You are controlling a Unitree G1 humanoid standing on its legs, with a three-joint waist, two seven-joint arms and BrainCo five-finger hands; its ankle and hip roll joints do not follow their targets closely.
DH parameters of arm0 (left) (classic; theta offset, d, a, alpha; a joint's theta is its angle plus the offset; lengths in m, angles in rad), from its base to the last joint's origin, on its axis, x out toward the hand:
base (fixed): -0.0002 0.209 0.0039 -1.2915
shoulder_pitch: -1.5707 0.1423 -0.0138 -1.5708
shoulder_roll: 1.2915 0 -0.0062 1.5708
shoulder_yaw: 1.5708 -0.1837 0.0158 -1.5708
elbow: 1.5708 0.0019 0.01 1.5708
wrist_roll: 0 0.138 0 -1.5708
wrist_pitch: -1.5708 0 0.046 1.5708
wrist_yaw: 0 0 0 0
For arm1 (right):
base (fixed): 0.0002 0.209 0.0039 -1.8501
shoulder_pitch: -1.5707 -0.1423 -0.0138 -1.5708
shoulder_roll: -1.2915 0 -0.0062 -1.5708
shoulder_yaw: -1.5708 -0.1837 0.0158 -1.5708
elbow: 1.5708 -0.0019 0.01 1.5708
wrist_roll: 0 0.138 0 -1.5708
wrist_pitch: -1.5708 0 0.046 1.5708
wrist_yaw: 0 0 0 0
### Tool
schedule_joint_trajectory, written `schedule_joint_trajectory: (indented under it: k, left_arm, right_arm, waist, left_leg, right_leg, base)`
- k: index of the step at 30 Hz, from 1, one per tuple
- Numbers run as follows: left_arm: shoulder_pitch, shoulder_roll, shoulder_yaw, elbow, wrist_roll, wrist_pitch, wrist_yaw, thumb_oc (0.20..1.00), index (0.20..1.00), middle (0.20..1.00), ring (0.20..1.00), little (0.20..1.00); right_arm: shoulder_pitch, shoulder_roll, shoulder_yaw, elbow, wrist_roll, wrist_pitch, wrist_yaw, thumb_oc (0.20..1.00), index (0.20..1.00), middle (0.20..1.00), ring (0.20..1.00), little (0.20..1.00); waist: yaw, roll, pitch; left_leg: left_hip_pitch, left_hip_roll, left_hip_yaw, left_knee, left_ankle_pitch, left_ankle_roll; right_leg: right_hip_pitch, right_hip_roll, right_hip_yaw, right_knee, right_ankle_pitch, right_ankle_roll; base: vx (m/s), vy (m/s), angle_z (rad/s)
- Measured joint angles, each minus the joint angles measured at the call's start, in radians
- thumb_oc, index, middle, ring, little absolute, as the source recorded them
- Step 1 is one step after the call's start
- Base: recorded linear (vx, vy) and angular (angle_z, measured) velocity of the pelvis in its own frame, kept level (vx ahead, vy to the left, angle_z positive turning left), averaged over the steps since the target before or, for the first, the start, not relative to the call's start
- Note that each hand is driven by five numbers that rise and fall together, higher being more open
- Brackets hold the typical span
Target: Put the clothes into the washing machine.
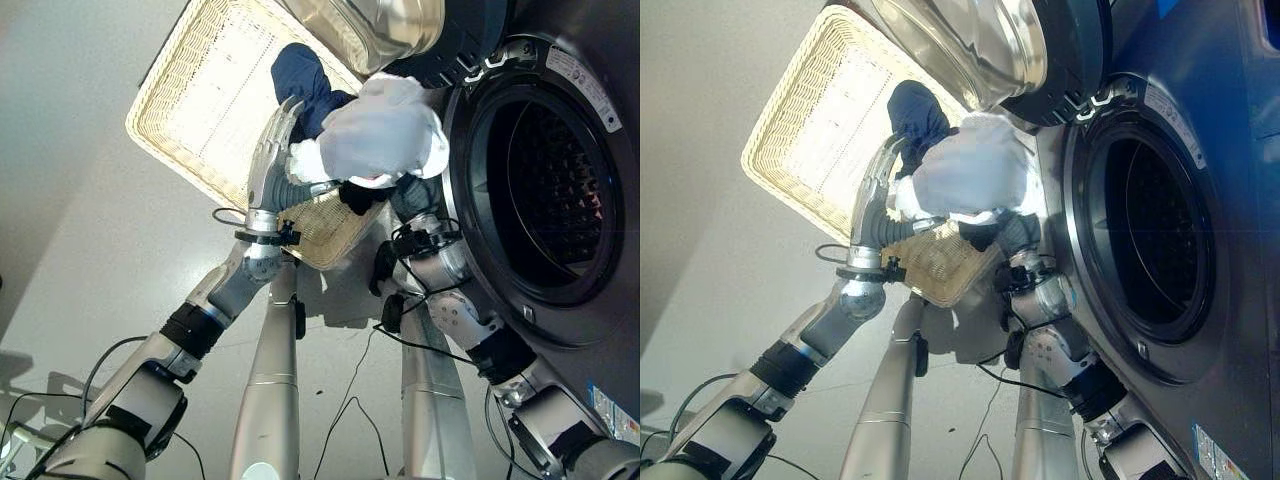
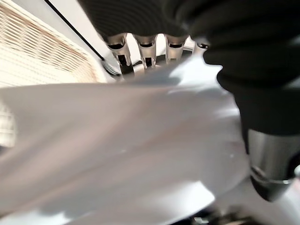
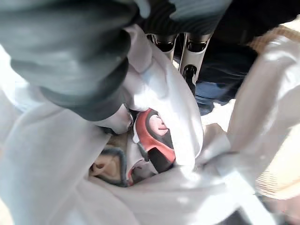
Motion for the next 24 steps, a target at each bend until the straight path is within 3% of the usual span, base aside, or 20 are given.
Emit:
schedule_joint_trajectory:
  k: [4, 10, 16, 19, 24]
  left_arm:
    - [0.013, 0.001, 0.001, 0.050, -0.002, 0.038, 0.000, 1.000, 1.000, 1.000, 1.000, 1.000]
    - [0.023, 0.002, 0.001, 0.064, -0.042, 0.007, -0.029, 1.000, 1.000, 1.000, 1.000, 1.000]
    - [0.029, 0.002, 0.013, 0.106, -0.146, -0.123, -0.041, 1.000, 1.000, 1.000, 1.000, 1.000]
    - [0.029, -0.025, 0.058, 0.185, -0.227, -0.221, 0.041, 1.000, 1.000, 1.000, 1.000, 1.000]
    - [-0.020, -0.047, 0.090, 0.344, -0.285, -0.281, 0.123, 1.000, 1.000, 1.000, 1.000, 1.000]
  right_arm:
    - [0.001, 0.001, -0.038, 0.000, 0.005, -0.029, -0.022, 0.200, 0.200, 0.200, 0.200, 0.200]
    - [0.017, 0.002, -0.081, 0.019, 0.005, -0.054, -0.050, 0.200, 0.200, 0.200, 0.200, 0.200]
    - [0.020, 0.000, -0.156, 0.127, 0.068, -0.061, -0.059, 0.200, 0.200, 0.200, 0.200, 0.200]
    - [-0.003, -0.003, -0.178, 0.261, 0.130, -0.060, -0.056, 0.200, 0.200, 0.200, 0.200, 0.200]
    - [-0.070, -0.004, -0.182, 0.499, 0.236, -0.012, -0.056, 0.200, 0.200, 0.200, 0.200, 0.200]
  waist:
    - [0.000, 0.000, 0.000]
    - [0.000, 0.000, 0.000]
    - [0.000, 0.000, 0.000]
    - [0.000, 0.000, 0.000]
    - [0.001, 0.000, 0.000]
  left_leg:
    - [0.000, 0.000, 0.000, 0.000, 0.000, 0.000]
    - [0.000, 0.000, 0.001, 0.000, 0.000, 0.000]
    - [0.000, 0.001, 0.002, 0.001, 0.000, 0.000]
    - [0.001, 0.002, 0.002, 0.001, 0.000, 0.000]
    - [0.001, 0.005, 0.001, 0.002, 0.000, 0.000]
  right_leg:
    - [0.000, 0.000, 0.000, -0.001, 0.000, 0.000]
    - [0.000, -0.001, 0.000, -0.003, 0.001, 0.000]
    - [0.002, 0.000, 0.001, -0.005, 0.001, 0.000]
    - [0.004, 0.003, 0.000, -0.008, 0.002, 0.000]
    - [0.004, 0.006, 0.000, -0.009, 0.001, 0.000]
  base:
    - [0.00, 0.000, 0.00]
    - [0.00, 0.000, 0.00]
    - [0.00, 0.000, 0.00]
    - [0.00, 0.000, 0.00]
    - [0.00, 0.000, 0.00]
